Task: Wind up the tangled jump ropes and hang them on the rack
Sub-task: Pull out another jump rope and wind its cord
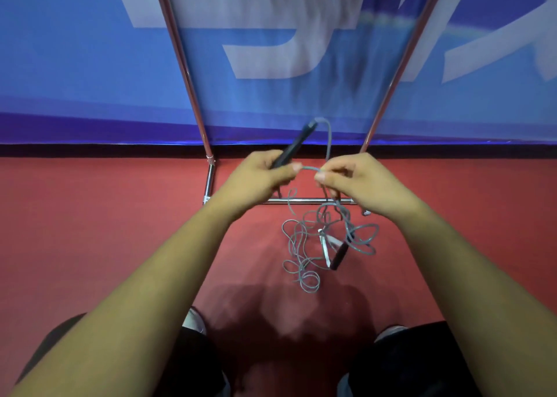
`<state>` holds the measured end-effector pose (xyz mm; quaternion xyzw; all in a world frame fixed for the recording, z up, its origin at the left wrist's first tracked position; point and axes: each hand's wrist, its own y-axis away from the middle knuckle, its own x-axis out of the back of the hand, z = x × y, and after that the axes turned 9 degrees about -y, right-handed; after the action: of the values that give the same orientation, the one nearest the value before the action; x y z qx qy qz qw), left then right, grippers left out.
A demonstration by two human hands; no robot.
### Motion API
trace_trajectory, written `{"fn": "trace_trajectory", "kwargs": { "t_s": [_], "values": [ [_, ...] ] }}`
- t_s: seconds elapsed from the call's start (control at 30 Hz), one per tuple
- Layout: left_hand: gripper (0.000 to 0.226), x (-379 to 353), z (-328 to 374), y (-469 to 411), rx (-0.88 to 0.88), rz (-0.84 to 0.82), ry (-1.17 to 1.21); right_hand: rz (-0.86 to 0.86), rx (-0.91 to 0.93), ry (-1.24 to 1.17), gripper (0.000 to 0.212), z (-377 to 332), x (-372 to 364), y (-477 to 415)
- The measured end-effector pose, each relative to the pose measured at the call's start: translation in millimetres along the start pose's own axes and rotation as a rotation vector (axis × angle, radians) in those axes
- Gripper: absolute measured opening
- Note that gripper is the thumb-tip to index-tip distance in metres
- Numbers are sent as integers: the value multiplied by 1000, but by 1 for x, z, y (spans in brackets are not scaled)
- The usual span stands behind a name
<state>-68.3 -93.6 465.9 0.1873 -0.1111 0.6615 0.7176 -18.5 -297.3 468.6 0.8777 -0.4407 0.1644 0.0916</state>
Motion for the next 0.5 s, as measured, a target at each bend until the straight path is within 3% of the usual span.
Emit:
{"fn": "trace_trajectory", "kwargs": {
  "t_s": [0.1, 0.2, 0.37, 0.5],
  "values": [
    [30, 10, 6, -3, 43, 112, 355, -124, -197, 203, 23, 40, 7, -2],
    [28, 30, 4, -5, 64, 236, 466, -173, -408, 264, 17, 69, 14, 3],
    [19, 41, -15, -11, 161, 330, 199, 104, -258, -8, 8, 51, 15, 1],
    [7, 38, -26, -13, 210, 435, -14, 284, -189, -261, 18, 31, 20, -7]
  ]
}}
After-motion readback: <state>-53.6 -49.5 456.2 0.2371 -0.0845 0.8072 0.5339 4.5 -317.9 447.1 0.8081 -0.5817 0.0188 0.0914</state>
